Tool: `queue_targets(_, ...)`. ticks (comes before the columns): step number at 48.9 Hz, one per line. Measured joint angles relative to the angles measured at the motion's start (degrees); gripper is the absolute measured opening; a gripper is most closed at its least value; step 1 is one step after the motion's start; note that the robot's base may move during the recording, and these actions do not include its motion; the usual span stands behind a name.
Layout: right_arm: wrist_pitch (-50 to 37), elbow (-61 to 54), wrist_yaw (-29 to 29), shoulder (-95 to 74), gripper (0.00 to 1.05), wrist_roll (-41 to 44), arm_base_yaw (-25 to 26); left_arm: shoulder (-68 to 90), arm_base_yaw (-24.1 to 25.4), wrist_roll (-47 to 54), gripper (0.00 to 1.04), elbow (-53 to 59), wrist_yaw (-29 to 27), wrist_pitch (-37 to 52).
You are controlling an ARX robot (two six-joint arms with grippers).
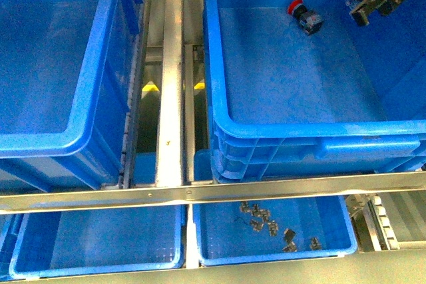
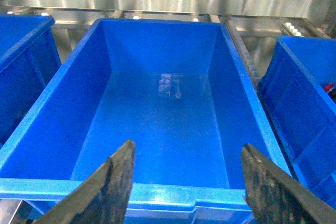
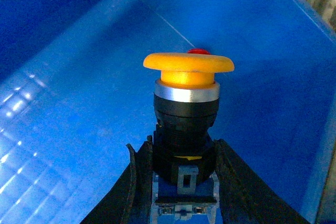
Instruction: Pick red and yellow buttons and place in box
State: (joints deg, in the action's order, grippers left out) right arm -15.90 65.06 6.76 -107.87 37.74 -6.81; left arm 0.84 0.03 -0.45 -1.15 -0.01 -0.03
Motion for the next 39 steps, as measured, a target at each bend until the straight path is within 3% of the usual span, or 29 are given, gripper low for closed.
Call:
queue_targets(11,4.7,15.0,-5.1,-12.4,0.26,-11.4,0.9,0.0,0.0,0.0,0.98,0.0,0.0,0.0)
queue_targets(15,7.2,21.0,-6.7,-17.2,0.26,-17.3,0.9,0.0,0.0,0.1,0.96,0.0,0.0,0.0)
queue_targets(28,12.7,29.5,-12.0,-24.9,0.26,-25.2,0.9,0.0,0.0,0.1,0.97,0.0,0.0,0.0)
queue_targets(39,13.6,33.5,-15.8,-28.1,0.25,-27.6,-0.1,0.0,0.0,0.1,0.97,0.0,0.0,0.0)
